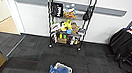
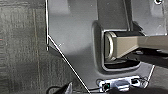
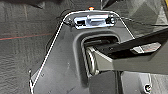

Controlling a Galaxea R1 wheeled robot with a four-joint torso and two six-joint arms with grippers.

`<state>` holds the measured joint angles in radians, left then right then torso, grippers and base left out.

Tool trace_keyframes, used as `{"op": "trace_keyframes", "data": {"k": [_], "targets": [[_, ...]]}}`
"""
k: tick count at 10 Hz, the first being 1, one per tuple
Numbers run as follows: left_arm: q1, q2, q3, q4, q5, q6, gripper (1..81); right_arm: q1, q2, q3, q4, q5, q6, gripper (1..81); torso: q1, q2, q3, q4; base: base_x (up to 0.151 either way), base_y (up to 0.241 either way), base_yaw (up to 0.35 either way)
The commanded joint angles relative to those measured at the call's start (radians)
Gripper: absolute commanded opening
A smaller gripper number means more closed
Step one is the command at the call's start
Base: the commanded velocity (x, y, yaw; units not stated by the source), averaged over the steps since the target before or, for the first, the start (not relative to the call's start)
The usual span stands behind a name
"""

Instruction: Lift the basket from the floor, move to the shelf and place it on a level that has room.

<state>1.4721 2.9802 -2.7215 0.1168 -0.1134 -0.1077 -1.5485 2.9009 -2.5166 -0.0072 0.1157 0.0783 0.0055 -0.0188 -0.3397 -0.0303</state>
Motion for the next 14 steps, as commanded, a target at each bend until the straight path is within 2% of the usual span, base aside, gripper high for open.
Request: {"op": "trace_keyframes", "data": {"k": [1, 14], "targets": [[0.009, -0.012, 0.000, 0.006, 0.067, 0.002, 81.1, -0.006, -0.015, 0.006, 0.000, -0.067, 0.000, 81.1, 0.000, 0.000, 0.000, 0.000, 0.133, 0.000, 0.000], [0.018, -0.009, 0.000, 0.003, 0.066, 0.002, 81.1, 0.000, -0.010, 0.006, -0.004, -0.057, 0.006, 81.1, -0.001, 0.000, 0.000, 0.000, 0.135, 0.000, 0.000]]}}
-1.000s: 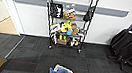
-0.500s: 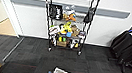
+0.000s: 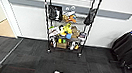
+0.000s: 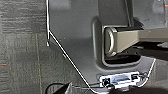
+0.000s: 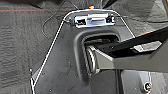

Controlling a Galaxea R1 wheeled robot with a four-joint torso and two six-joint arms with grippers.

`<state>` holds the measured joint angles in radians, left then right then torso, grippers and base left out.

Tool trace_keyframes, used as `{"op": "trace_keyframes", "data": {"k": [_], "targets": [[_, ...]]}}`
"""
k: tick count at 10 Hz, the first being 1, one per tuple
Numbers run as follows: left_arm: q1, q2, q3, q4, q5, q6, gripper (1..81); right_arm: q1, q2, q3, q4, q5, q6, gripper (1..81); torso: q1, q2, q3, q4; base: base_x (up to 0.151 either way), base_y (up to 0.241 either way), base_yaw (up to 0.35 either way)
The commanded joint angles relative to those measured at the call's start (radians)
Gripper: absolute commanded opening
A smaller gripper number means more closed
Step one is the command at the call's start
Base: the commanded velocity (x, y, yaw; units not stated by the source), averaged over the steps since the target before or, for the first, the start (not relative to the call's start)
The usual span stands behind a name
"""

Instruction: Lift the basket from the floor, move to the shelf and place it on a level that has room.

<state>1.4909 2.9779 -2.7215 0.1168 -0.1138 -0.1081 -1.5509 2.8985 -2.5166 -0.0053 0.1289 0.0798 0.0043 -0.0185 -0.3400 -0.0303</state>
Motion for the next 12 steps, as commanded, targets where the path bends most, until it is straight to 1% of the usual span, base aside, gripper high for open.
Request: {"op": "trace_keyframes", "data": {"k": [1, 6, 8, 9, 12], "targets": [[-0.001, -0.006, 0.000, 0.003, 0.065, 0.002, 81.1, 0.002, -0.006, 0.006, -0.004, -0.071, 0.005, 81.1, 0.000, 0.000, 0.000, 0.000, 0.135, 0.000, 0.000], [-0.001, -0.005, 0.000, 0.003, 0.066, 0.002, 81.1, 0.004, -0.005, 0.006, -0.004, -0.069, 0.003, 81.1, 0.000, 0.000, 0.000, 0.000, 0.135, 0.000, 0.000], [-0.001, -0.005, 0.000, 0.003, 0.068, 0.002, 81.1, 0.005, -0.005, 0.003, -0.004, -0.069, 0.005, 81.1, 0.000, 0.000, 0.000, 0.000, 0.109, 0.000, 0.000], [-0.001, -0.005, 0.000, 0.003, 0.068, 0.002, 81.1, 0.005, -0.005, 0.003, -0.005, -0.071, 0.005, 81.1, 0.001, 0.000, 0.000, 0.000, 0.079, 0.000, 0.000], [-0.001, -0.005, 0.000, 0.001, 0.069, -0.001, 81.1, 0.010, -0.008, 0.001, -0.001, -0.066, 0.006, 81.1, 0.001, 0.000, 0.000, 0.000, 0.000, 0.000, 0.000]]}}
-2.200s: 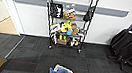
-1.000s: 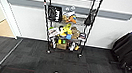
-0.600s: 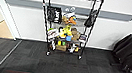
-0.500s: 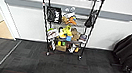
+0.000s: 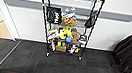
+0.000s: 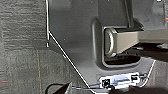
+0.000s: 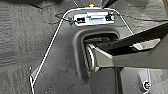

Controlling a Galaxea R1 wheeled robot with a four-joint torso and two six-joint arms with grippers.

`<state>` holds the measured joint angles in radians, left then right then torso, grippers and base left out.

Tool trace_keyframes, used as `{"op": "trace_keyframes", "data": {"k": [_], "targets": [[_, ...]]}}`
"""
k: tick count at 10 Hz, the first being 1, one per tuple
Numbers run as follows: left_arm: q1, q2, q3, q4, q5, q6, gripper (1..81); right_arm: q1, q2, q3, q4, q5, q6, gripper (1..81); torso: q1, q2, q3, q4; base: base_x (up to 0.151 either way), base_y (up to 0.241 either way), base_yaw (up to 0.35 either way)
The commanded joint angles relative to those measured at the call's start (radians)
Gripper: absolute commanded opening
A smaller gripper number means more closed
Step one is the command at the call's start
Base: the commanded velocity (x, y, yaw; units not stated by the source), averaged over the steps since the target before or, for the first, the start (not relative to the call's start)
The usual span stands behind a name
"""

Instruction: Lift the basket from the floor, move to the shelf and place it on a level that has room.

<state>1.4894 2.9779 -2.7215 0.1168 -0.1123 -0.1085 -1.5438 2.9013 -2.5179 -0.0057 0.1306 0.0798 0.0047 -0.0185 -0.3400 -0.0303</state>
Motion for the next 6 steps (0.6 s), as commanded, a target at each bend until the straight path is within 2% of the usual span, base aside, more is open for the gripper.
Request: {"op": "trace_keyframes", "data": {"k": [1, 4, 5, 6], "targets": [[0.001, -0.006, 0.003, 0.003, 0.066, 0.000, 81.1, 0.009, -0.017, 0.007, 0.004, -0.069, 0.008, 81.1, 0.000, 0.000, 0.000, 0.000, 0.000, 0.000, 0.000], [0.001, -0.052, 0.055, -0.005, 0.065, 0.000, 81.1, 0.021, -0.049, 0.060, 0.006, -0.071, 0.008, 81.1, 0.000, 0.000, 0.000, 0.000, 0.000, 0.000, 0.000], [0.000, -0.078, 0.093, -0.008, 0.063, -0.002, 81.1, 0.024, -0.076, 0.106, 0.006, -0.071, 0.008, 81.1, 0.064, -0.100, 0.000, 0.000, 0.000, 0.000, 0.000], [-0.008, -0.113, 0.145, -0.009, 0.063, -0.005, 81.1, 0.030, -0.112, 0.163, 0.006, -0.071, 0.008, 81.1, 0.065, -0.100, 0.000, 0.000, 0.000, 0.000, 0.000]]}}
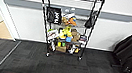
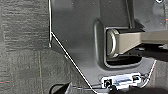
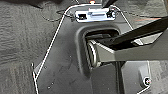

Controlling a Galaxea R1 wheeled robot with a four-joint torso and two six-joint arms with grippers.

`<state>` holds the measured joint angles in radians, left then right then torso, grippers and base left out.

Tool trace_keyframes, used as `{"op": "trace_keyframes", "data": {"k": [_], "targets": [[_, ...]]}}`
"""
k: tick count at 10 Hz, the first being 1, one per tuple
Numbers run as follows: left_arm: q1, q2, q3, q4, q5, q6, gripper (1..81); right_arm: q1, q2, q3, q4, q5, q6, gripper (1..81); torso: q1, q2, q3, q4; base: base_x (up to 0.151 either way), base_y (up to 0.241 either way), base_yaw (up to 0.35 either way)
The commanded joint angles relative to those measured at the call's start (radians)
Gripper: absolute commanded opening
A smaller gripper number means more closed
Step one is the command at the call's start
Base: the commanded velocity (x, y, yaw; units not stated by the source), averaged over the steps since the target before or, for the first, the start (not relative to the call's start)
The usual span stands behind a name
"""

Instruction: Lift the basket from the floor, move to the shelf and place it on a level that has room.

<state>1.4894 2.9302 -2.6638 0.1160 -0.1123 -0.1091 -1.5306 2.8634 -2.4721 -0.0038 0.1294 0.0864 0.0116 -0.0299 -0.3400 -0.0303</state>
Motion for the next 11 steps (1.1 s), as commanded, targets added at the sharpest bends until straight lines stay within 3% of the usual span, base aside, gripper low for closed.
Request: {"op": "trace_keyframes", "data": {"k": [1, 5, 11], "targets": [[-0.022, -0.098, 0.129, -0.021, 0.063, -0.014, 81.1, 0.023, -0.100, 0.154, 0.002, -0.070, 0.001, 81.1, 0.064, -0.099, 0.000, 0.000, 0.000, 0.000, 0.000], [-0.083, -0.173, 0.183, -0.105, 0.076, -0.017, 81.1, 0.040, -0.117, 0.177, 0.004, -0.070, 0.021, 81.1, 0.147, -0.231, 0.000, 0.000, 0.000, 0.000, 0.000], [-0.132, -0.170, 0.179, -0.173, 0.100, -0.018, 81.1, 0.048, -0.114, 0.167, 0.007, -0.073, 0.021, 81.1, 0.281, -0.443, 0.000, 0.000, 0.000, 0.000, 0.000]]}}
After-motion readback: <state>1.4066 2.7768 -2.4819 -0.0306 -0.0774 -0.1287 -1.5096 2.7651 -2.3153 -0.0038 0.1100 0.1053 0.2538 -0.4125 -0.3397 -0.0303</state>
